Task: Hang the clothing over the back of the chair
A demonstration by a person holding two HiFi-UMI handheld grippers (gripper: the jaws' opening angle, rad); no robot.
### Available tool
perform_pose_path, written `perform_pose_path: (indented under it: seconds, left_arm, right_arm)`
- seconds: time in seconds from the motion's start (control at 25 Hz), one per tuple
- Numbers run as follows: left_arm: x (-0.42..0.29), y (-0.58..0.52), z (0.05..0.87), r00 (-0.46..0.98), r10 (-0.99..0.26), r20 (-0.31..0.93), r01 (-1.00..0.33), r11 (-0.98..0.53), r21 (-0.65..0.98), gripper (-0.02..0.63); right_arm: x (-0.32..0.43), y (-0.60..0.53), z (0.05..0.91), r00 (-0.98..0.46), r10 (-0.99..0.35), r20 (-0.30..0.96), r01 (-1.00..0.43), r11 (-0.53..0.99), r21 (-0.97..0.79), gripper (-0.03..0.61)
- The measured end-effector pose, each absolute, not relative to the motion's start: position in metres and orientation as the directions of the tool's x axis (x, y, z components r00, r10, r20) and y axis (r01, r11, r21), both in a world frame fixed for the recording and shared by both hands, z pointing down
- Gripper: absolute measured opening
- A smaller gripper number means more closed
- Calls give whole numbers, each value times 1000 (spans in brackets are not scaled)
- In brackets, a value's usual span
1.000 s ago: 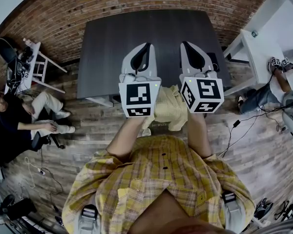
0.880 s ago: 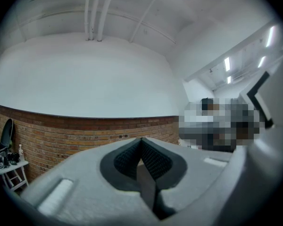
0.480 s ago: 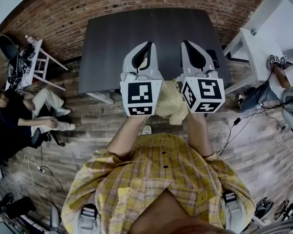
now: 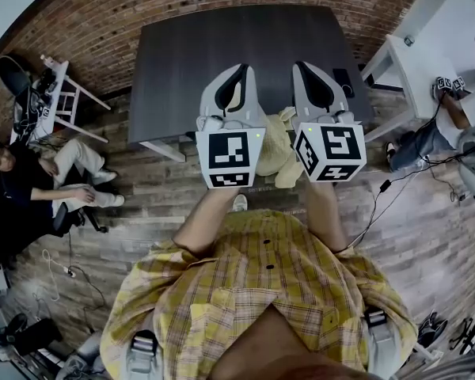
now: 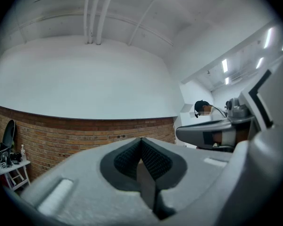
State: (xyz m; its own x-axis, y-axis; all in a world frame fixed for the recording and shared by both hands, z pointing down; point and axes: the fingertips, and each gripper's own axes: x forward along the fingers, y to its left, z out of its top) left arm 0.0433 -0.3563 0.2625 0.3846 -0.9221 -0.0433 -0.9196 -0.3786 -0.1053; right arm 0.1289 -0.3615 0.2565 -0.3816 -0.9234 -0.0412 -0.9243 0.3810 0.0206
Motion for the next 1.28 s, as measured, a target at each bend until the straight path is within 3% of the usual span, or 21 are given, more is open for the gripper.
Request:
perform_pose_path:
  seconds: [1.28]
  left_arm:
    - [62, -268, 314, 380, -925, 31, -920, -381, -88, 2]
  right_arm:
    - [132, -270, 307, -401, -916, -16, -915, 402, -28, 6]
